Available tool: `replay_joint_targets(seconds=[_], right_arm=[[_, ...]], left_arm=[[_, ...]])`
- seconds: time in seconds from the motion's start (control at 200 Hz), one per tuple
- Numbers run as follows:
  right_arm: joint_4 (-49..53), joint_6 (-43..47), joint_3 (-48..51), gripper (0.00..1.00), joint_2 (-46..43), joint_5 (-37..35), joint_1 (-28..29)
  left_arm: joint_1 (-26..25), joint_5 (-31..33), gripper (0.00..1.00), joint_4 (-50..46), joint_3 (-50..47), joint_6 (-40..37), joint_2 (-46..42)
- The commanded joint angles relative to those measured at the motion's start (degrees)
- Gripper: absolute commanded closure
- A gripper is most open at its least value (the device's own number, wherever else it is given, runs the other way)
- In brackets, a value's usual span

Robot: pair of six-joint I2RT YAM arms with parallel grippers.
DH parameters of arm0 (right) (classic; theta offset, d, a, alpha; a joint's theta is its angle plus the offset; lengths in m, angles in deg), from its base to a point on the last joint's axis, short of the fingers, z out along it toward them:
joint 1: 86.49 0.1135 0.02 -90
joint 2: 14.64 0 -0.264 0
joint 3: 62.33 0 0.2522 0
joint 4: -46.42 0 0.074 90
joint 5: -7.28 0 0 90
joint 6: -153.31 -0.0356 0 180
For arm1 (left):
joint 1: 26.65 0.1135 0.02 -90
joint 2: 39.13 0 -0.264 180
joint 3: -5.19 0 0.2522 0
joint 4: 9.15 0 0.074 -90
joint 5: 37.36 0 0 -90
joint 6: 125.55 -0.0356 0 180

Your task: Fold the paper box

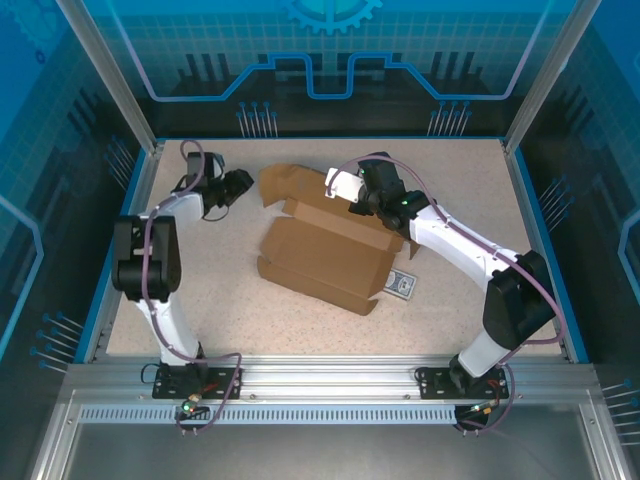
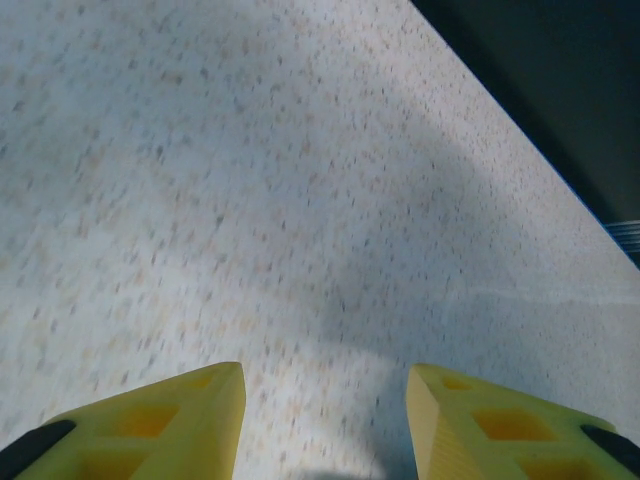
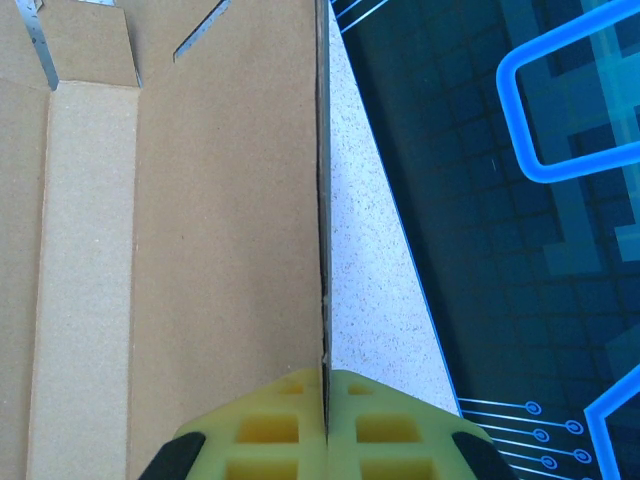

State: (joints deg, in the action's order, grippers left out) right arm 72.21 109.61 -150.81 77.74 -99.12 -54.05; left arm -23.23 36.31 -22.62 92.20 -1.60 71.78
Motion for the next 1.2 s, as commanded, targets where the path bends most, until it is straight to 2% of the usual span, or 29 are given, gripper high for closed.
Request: replay_joint_targets(seconds=[0.0,0.19,0.435,0.871,1.191], right_arm=[[0.45,-1.29,-2.15,1.00,0.48,-0.03,-0.63],[-0.38,-1.87,-3.00,1.00,1.55,-0.70,-0.37],[-1.74,-2.01,-4.51,1.00,3.81,-3.31,0.38],[-2.24,-1.64,-5.04,1.00,5.53,-4.07,1.12],[-5.63,4.01,-3.52,1.00,8.55,-7.97,2.61]], left_arm=[[-0.53,-3.75,0.52,-6.99,6.86,-3.47,4.79],[-3.40,-8.47,0.51,-11.62,14.03,-9.14,6.96],[-5.12,-14.17,0.52,-10.89,11.91,-11.71,5.00],[-7.72,-15.81,0.51,-6.70,6.52,-13.35,3.74],[-8.43,-15.14,0.51,-2.07,1.87,-14.41,2.55]])
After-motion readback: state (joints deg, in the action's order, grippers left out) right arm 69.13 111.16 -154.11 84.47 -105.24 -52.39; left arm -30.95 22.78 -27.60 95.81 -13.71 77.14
